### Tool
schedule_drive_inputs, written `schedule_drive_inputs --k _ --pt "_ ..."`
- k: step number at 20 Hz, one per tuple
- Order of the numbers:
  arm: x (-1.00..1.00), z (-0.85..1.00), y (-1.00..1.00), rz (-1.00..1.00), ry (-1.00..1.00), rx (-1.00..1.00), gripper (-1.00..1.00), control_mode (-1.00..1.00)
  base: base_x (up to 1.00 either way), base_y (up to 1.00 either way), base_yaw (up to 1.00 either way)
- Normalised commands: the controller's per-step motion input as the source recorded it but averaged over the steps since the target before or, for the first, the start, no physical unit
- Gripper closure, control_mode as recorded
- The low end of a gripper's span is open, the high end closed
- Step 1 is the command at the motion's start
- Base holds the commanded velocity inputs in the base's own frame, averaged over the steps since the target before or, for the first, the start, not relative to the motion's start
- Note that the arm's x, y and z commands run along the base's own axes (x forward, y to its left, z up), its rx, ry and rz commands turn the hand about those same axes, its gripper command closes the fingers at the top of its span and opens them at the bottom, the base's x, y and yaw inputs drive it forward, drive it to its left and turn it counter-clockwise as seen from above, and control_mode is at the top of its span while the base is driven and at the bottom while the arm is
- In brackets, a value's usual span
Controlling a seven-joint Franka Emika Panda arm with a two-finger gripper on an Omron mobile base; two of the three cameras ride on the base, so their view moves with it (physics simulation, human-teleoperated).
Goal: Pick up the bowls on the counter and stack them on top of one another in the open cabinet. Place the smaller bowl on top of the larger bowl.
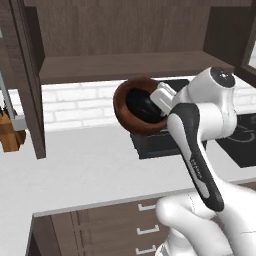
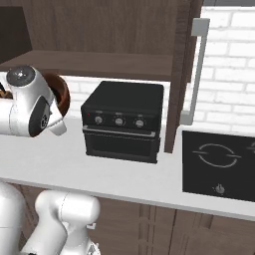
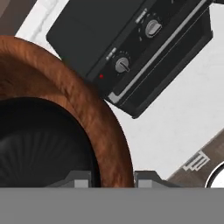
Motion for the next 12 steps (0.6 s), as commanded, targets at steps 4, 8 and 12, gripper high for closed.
schedule_drive_inputs --k 4,8,12 --pt "0.00 1.00 -0.56 -0.24 -0.15 0.12 1.00 -1.00 0.00 0.00 0.00" --pt "0.00 0.94 -0.48 -0.20 -0.14 0.11 1.00 -1.00 0.00 0.00 0.00" --pt "0.18 0.85 -0.39 -0.13 -0.17 0.11 1.00 -1.00 0.00 0.00 0.00"
